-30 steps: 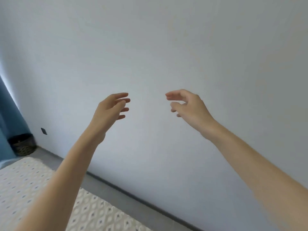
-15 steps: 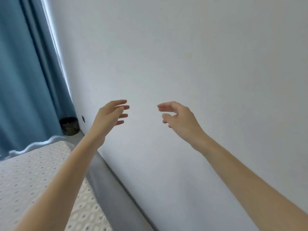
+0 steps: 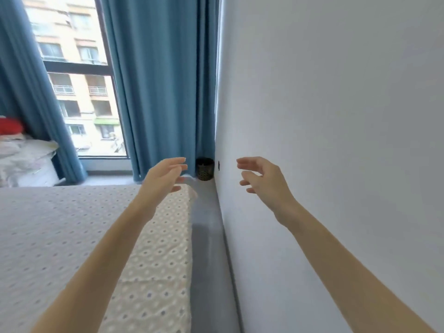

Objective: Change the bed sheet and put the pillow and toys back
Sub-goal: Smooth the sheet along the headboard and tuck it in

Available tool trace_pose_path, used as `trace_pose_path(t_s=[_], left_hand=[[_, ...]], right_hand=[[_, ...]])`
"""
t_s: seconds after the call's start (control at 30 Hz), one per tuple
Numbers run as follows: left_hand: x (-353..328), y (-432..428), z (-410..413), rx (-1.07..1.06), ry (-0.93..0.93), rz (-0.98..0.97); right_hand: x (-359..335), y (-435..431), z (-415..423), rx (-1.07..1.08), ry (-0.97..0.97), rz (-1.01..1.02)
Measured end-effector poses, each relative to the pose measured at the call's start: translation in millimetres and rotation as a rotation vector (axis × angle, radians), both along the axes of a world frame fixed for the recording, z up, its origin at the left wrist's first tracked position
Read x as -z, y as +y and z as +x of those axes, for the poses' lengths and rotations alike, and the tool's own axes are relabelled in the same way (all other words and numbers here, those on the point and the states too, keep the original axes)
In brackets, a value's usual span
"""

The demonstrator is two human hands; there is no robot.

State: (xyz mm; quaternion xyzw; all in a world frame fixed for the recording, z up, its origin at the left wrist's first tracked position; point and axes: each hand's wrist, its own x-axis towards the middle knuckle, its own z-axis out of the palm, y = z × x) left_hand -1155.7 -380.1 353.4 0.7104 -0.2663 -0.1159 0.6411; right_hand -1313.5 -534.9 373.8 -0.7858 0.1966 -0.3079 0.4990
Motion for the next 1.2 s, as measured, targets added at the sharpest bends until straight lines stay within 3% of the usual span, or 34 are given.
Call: trace_pose_path(t_s=[0.4, 0.7, 1.2], left_hand=[[15, -73, 165, -0.178, 0.013, 0.025], [-16, -166, 379, -0.248, 0.003, 0.024], [9, -319, 700, -0.455, 0.034, 0.029]], right_hand=[[23, -98, 217, -0.207, 0.025, 0.042], [4, -204, 452, -0.291, 0.021, -0.027], [27, -372, 828, -0.550, 0.087, -0.109]])
